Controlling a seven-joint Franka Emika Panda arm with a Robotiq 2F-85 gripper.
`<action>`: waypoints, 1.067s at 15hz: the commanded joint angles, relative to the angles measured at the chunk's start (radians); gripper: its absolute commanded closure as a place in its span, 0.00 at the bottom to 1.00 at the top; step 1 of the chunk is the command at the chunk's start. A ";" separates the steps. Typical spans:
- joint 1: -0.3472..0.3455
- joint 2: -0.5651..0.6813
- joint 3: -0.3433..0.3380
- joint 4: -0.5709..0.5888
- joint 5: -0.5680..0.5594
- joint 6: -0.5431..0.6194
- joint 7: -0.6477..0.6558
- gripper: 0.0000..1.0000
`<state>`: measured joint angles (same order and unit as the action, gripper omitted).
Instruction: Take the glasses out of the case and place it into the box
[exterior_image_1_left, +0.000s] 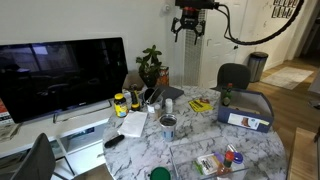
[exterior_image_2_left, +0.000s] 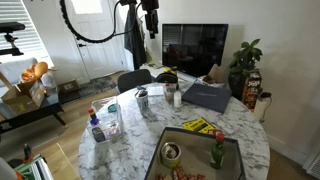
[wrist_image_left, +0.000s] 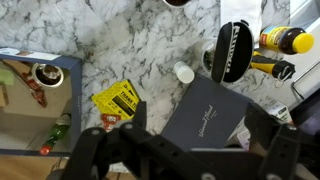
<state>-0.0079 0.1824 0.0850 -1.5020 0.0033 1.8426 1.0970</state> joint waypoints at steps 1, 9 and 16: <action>0.070 0.240 -0.033 0.251 -0.049 -0.044 0.041 0.00; 0.110 0.488 -0.023 0.438 0.023 -0.036 0.001 0.00; 0.153 0.638 -0.036 0.587 0.011 -0.004 0.025 0.00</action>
<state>0.1191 0.7647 0.0619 -0.9461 0.0404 1.7878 1.0966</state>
